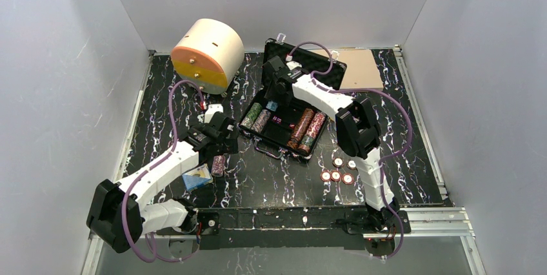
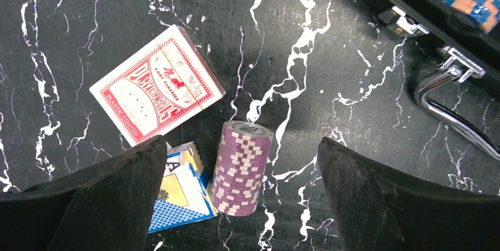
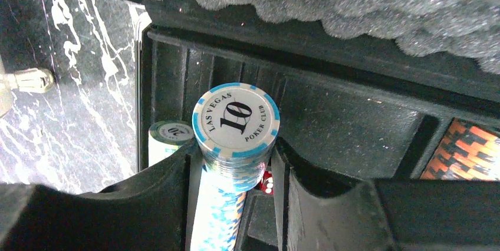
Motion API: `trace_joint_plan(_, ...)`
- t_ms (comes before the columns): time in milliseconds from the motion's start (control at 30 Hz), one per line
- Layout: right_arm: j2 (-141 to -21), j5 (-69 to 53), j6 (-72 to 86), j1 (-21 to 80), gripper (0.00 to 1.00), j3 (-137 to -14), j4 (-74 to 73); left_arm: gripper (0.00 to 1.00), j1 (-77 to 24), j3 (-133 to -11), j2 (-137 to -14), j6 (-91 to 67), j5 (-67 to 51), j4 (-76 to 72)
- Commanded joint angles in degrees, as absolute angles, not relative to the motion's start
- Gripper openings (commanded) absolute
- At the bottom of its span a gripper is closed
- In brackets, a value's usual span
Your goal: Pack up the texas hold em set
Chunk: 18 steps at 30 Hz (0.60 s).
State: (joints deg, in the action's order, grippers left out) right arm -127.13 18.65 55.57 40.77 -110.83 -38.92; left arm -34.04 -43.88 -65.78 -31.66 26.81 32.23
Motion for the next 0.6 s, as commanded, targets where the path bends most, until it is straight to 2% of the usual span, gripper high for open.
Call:
trace_joint_plan(0, -126.5, 14.7, 57.1, 40.4, 0.20, -112.2, -37.8, 0.96, -34.2, -42.8, -65.5, -33.1, 28.8, 35.0)
trace_joint_plan(267, -129.2, 7.9, 59.5, 39.8, 0.27, -113.6, -39.4, 0.96, -34.2, -42.0, -66.8, -33.4, 29.0, 34.9)
trace_joint_plan(567, -129.2, 9.0, 59.9, 39.1, 0.58, -115.2, -41.2, 0.98, -34.2, -42.0, -68.5, -33.5, 29.1, 35.5)
